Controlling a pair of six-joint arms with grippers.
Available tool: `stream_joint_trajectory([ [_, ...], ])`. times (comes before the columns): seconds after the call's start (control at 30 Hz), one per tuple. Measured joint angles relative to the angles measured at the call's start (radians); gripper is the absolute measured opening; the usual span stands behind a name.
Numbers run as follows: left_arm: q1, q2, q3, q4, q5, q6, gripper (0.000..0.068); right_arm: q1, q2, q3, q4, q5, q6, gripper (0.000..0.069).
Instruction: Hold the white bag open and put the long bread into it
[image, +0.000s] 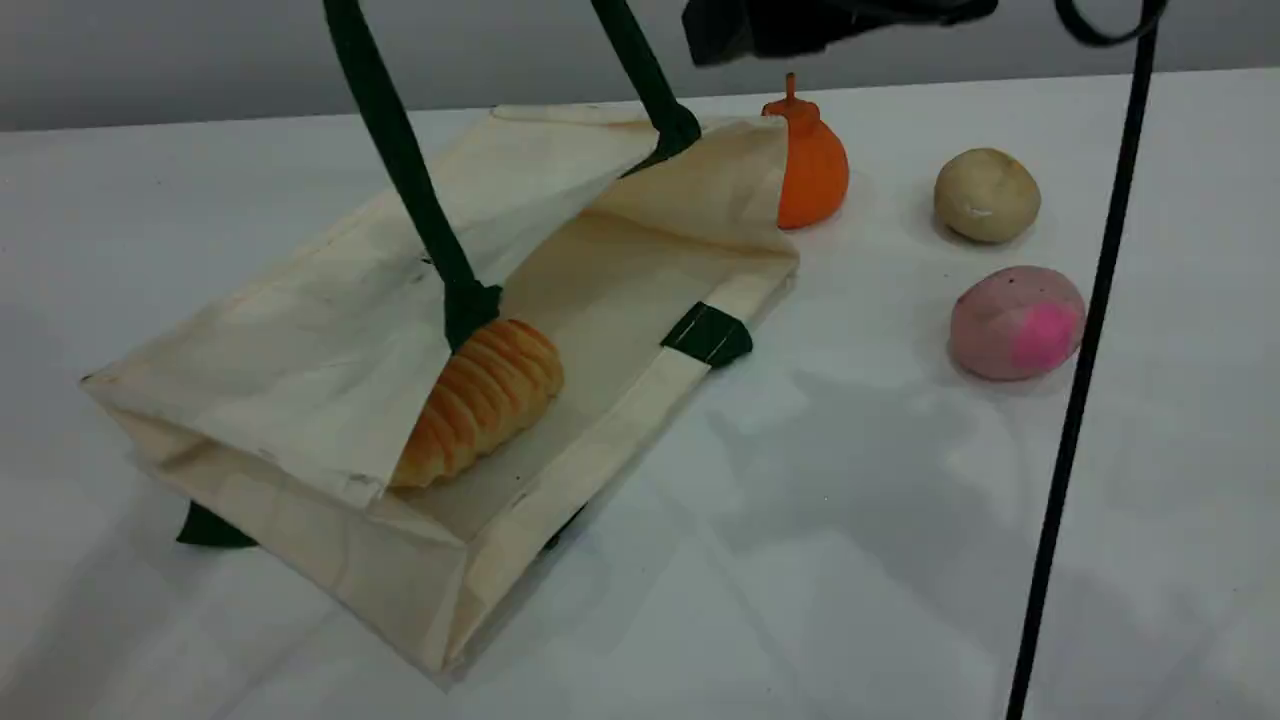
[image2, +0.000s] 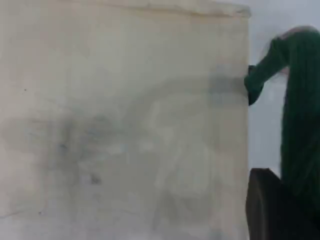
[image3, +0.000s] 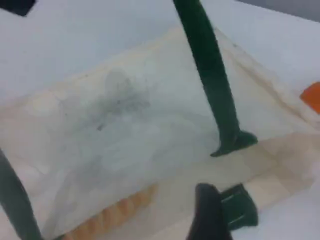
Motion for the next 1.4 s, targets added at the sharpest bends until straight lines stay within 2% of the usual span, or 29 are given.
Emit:
stream_joint_trajectory([
  [0.2, -0.012, 0.003, 0.001, 0.002, -0.037, -0.002, 0.0075, 0.0, -0.056, 0.0, -0.001, -0.013, 0.0, 0.0449],
  [0.43, -0.068, 0.057, 0.001, 0.012, -0.049, 0.006, 0.0076, 0.0, -0.099, 0.001, -0.001, -0.043, -0.001, 0.0449],
  [0.53, -0.071, 0.092, 0.002, 0.018, -0.053, 0.017, 0.0093, 0.0, -0.104, 0.001, -0.001, -0.057, 0.0, 0.0449],
  [0.67, -0.071, 0.117, 0.002, 0.045, -0.053, 0.025, 0.0169, 0.0, -0.104, 0.006, -0.003, -0.059, 0.0, 0.0449],
  [0.93, -0.071, 0.124, 0.002, 0.044, 0.03, 0.077, 0.0449, 0.0, -0.104, 0.027, -0.003, -0.052, 0.0, 0.0449],
  [1.03, -0.071, 0.124, 0.002, 0.068, 0.028, 0.077, 0.0528, 0.0, -0.104, 0.029, -0.003, -0.045, 0.0, 0.0449],
  [1.17, -0.07, 0.124, 0.002, 0.047, -0.019, 0.076, 0.057, 0.0, -0.104, 0.029, -0.003, -0.045, 0.0, 0.0449],
  [1.27, -0.07, 0.124, 0.002, 0.026, -0.058, 0.076, 0.0575, 0.0, -0.106, 0.029, -0.003, -0.046, 0.0, 0.0449],
  [1.4, -0.07, 0.124, 0.002, 0.039, -0.059, 0.068, 0.0576, 0.0, -0.113, 0.029, 0.0, -0.068, 0.0, 0.0449],
])
